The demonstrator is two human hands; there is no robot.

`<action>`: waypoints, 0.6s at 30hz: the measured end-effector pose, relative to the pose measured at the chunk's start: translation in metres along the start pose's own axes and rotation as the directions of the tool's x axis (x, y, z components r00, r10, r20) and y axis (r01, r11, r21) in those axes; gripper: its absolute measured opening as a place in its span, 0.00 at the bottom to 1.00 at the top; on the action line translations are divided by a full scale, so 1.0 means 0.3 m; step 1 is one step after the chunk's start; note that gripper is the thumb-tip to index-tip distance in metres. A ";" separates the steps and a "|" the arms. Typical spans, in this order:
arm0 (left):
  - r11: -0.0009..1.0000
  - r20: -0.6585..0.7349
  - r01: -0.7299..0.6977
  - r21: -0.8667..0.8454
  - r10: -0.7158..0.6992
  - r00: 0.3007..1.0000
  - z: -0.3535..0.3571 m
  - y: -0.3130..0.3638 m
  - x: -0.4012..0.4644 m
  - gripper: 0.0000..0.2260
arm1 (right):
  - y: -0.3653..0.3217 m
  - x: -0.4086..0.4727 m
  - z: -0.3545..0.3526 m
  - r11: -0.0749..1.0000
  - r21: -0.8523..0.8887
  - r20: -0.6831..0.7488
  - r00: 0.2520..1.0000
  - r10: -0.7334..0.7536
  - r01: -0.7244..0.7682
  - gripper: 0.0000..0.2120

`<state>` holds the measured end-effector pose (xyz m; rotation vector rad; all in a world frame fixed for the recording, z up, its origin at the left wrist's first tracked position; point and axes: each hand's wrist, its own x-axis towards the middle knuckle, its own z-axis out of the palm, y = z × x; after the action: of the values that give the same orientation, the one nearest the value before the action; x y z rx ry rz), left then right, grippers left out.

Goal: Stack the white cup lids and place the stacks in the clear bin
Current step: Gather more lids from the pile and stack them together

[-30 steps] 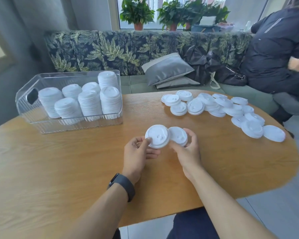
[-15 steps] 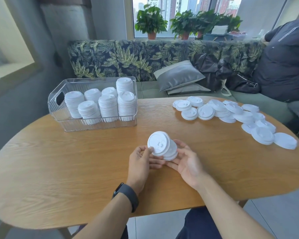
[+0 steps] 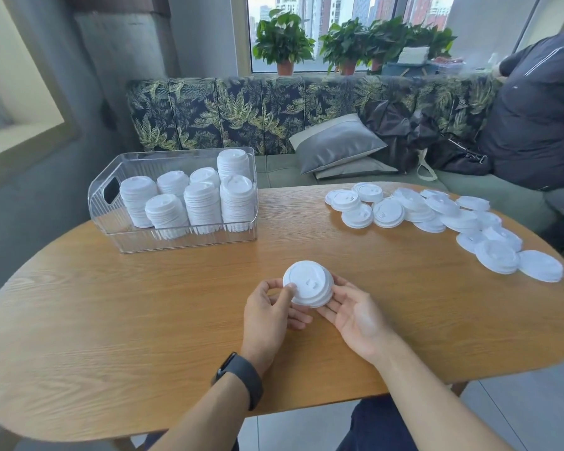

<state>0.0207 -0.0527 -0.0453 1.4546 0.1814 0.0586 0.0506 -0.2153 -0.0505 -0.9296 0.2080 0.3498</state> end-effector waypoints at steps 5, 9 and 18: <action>1.000 -0.001 -0.012 0.011 0.012 1.000 0.003 -0.010 0.002 0.08 | -0.002 -0.008 0.007 1.000 0.017 -0.001 1.000 -0.012 0.012 0.16; 1.000 0.011 -0.018 0.020 0.018 1.000 0.005 -0.013 0.001 0.08 | -0.003 -0.012 0.012 1.000 0.009 -0.003 1.000 -0.017 0.017 0.16; 0.999 0.007 -0.024 0.049 0.024 1.000 0.008 -0.026 0.006 0.08 | -0.011 -0.033 0.031 0.998 -0.021 0.036 0.998 -0.055 0.056 0.18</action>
<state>0.0222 -0.0556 -0.0530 1.5059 0.1613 0.0693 0.0428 -0.2116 -0.0394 -0.9486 0.1461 0.3173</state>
